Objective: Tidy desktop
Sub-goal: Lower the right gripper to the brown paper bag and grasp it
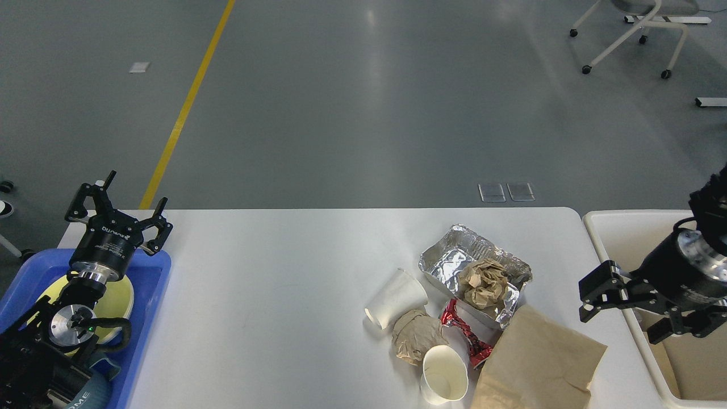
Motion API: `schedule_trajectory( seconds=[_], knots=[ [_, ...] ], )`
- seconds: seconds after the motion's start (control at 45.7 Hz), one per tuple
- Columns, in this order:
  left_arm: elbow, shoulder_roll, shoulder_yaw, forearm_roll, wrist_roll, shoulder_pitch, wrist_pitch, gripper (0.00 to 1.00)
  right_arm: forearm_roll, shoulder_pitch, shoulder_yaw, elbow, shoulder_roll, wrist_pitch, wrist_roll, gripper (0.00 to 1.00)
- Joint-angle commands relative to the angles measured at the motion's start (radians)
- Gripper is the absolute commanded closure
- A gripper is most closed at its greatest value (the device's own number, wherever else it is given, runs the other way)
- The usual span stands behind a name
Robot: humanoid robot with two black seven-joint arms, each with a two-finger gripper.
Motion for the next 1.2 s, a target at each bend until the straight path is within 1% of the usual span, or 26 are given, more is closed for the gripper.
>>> schedule_trajectory(
  seconds=[0.0, 0.087, 0.175, 0.241, 0.306, 0.35, 0.416, 0.547, 0.612, 0.809, 0.897, 1.028, 1.181],
  knots=[
    [0.0, 0.0, 0.0, 0.0, 0.0, 0.0, 0.0, 0.04, -0.031, -0.132, 0.023, 0.004, -0.035, -0.092, 0.001, 0.02],
    [0.0, 0.0, 0.0, 0.0, 0.0, 0.0, 0.0, 0.04, -0.057, -0.229, 0.04, 0.005, -0.035, -0.21, 0.005, 0.02],
    [0.0, 0.0, 0.0, 0.0, 0.0, 0.0, 0.0, 0.04, -0.06, -0.322, 0.056, 0.002, -0.029, -0.33, 0.025, 0.02],
    [0.0, 0.0, 0.0, 0.0, 0.0, 0.0, 0.0, 0.04, -0.06, -0.377, 0.092, -0.004, -0.029, -0.371, 0.057, 0.01],
    [0.0, 0.0, 0.0, 0.0, 0.0, 0.0, 0.0, 0.04, -0.06, -0.423, 0.122, -0.009, -0.029, -0.39, 0.1, 0.02],
    [0.0, 0.0, 0.0, 0.0, 0.0, 0.0, 0.0, 0.04, -0.061, -0.45, 0.128, -0.018, -0.026, -0.394, 0.114, 0.02],
    [0.0, 0.0, 0.0, 0.0, -0.002, 0.0, 0.0, 0.04, -0.06, -0.482, 0.134, -0.026, -0.026, -0.423, 0.117, 0.03],
    [0.0, 0.0, 0.0, 0.0, 0.0, 0.0, 0.0, 0.04, -0.061, -0.571, 0.146, -0.029, -0.019, -0.552, 0.117, 0.04],
    [0.0, 0.0, 0.0, 0.0, 0.0, 0.0, 0.0, 0.04, -0.06, -0.6, 0.154, -0.029, 0.002, -0.589, 0.117, 0.03],
    [0.0, 0.0, 0.0, 0.0, 0.0, 0.0, 0.0, 0.04, -0.045, -0.646, 0.165, -0.03, 0.03, -0.608, 0.116, 0.03],
    [0.0, 0.0, 0.0, 0.0, 0.0, 0.0, 0.0, 0.04, -0.003, -0.667, 0.191, -0.042, 0.03, -0.608, 0.116, 0.02],
    [0.0, 0.0, 0.0, 0.0, 0.0, 0.0, 0.0, 0.04, 0.179, -0.738, 0.254, -0.128, 0.042, -0.6, 0.116, 0.02],
    [0.0, 0.0, 0.0, 0.0, 0.0, 0.0, 0.0, 0.04, 0.222, -0.784, 0.264, -0.188, 0.12, -0.605, 0.116, 0.02]
  ],
)
